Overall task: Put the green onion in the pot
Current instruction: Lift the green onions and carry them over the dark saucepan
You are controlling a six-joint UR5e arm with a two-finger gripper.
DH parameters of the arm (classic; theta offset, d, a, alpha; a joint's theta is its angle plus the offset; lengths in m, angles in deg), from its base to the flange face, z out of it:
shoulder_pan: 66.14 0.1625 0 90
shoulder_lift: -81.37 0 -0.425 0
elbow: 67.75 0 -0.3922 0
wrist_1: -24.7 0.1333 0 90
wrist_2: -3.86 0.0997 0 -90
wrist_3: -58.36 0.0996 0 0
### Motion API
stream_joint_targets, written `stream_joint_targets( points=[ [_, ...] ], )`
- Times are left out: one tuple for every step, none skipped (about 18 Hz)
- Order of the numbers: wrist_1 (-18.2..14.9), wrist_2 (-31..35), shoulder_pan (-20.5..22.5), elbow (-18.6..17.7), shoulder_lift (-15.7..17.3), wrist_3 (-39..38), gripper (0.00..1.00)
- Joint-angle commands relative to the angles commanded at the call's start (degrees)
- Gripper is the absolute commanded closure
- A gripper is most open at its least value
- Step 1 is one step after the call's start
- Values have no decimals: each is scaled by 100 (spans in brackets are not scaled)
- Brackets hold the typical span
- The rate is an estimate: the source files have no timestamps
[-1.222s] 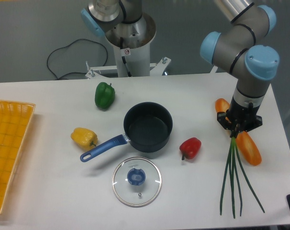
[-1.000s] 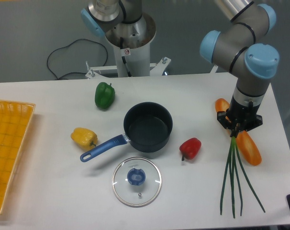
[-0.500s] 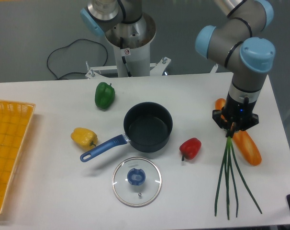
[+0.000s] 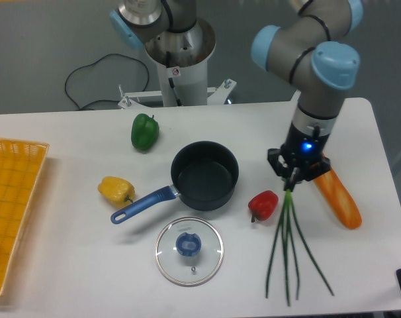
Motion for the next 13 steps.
stream_joint_targets(
  points=[
    [-9,8,-88,-97,88,-17,85],
    [-9,26,-167,-254,193,-44,85],
    [0,35,-211,-421,316,-35,85],
    [-9,44,-229,-571,456,-35,85],
    [-9,52,-255,-720,588,-35,85],
    [-17,44,-316,-835,712,-35,85],
    [-26,52,-387,-905,791,-53,85],
    [-26,52,-440,-984,853,-79,84],
    [-26,44,-484,-1064,897,-131,84],
    [-9,26,-510,-1143,915,-141,84],
    [0,17,-528,-1187,941,-141,84],
    [0,9,-528,-1214,933,-141,84],
    [9,0,-554,-1240,924,-141,84]
  ],
)
